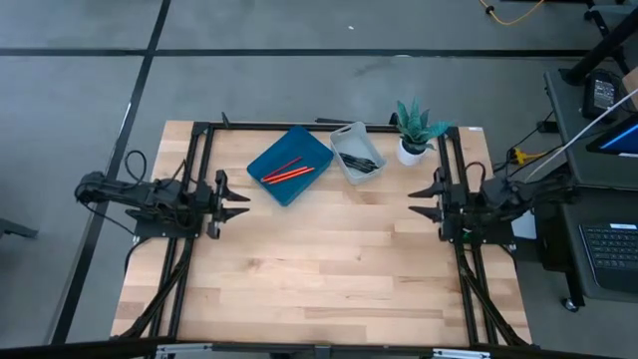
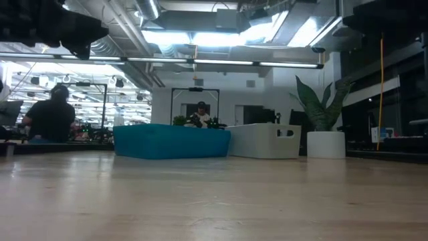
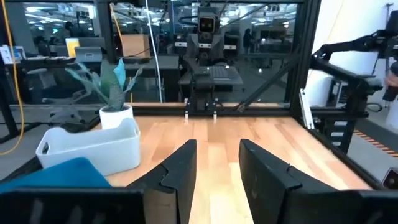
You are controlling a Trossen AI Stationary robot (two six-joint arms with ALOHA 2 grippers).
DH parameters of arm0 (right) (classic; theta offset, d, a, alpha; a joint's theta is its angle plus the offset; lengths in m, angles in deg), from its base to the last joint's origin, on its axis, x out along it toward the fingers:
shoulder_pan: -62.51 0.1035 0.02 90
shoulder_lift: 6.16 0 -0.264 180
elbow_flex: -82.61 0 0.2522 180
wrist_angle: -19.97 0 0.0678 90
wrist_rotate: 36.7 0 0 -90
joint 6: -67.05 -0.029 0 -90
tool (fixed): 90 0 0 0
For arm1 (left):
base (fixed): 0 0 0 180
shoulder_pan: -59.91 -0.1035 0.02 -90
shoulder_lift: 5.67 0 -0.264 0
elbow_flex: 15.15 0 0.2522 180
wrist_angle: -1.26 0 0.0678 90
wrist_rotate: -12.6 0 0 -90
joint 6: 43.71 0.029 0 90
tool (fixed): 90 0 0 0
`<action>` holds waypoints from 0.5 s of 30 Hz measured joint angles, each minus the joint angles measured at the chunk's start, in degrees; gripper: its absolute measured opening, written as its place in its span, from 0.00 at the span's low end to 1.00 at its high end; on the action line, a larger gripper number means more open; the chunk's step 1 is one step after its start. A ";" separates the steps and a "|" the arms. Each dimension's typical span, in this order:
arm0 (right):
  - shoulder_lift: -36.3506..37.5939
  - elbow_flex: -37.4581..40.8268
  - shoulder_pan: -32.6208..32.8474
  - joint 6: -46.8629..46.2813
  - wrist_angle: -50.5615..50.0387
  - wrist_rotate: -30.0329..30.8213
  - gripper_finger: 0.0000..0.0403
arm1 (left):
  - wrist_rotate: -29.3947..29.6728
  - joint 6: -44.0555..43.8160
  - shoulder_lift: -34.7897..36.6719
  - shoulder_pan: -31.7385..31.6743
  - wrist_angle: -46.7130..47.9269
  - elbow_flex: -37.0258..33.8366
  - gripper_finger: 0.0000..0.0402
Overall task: Sort pens & pencils
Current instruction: Return to Home Position
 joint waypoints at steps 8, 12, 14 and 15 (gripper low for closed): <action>1.77 9.19 5.71 2.68 11.18 8.29 0.38 | 6.05 -0.83 -0.02 3.64 -3.09 -4.83 0.29; 1.73 12.29 9.08 4.76 17.77 8.39 0.38 | 6.16 -0.82 0.00 5.04 -4.02 -5.46 0.29; 1.74 14.22 10.65 5.35 21.05 9.21 0.38 | 6.16 -0.82 0.00 5.83 -4.05 -5.79 0.29; 1.75 15.12 11.39 5.60 22.67 10.41 0.38 | 6.17 -0.79 0.00 6.17 -4.20 -5.99 0.29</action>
